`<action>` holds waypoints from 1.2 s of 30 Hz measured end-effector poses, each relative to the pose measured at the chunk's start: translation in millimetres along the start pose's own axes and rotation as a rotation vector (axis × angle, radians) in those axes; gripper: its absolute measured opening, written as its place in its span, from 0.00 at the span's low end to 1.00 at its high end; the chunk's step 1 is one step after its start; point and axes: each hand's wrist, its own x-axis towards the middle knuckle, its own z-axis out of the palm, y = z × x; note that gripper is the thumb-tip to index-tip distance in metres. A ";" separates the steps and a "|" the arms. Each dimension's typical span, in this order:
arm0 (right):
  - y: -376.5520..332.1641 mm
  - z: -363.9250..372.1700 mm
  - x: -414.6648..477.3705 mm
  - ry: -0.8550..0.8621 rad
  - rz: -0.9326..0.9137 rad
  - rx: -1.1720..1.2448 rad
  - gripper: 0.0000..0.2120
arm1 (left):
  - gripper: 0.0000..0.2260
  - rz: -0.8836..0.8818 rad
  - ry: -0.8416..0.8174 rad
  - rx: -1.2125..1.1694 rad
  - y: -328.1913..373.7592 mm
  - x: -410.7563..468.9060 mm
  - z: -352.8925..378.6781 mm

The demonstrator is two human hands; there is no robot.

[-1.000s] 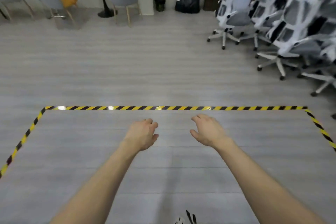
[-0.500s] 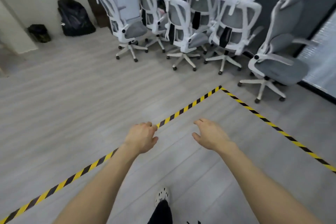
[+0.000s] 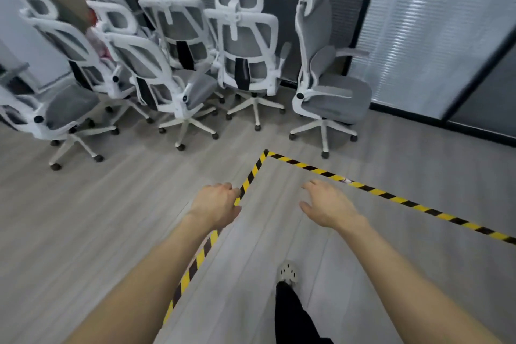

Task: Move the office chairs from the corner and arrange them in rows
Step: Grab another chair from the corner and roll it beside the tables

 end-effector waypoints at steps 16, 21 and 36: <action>119.4 -162.3 410.6 0.042 0.046 0.010 0.20 | 0.22 -0.002 0.088 -0.034 -97.3 445.7 -166.9; 149.4 -196.8 542.9 0.099 0.097 0.071 0.22 | 0.19 0.048 0.134 -0.045 -137.0 608.4 -208.0; 227.1 -277.8 846.2 0.147 0.211 0.272 0.29 | 0.29 0.340 0.375 -0.226 -150.8 994.6 -353.3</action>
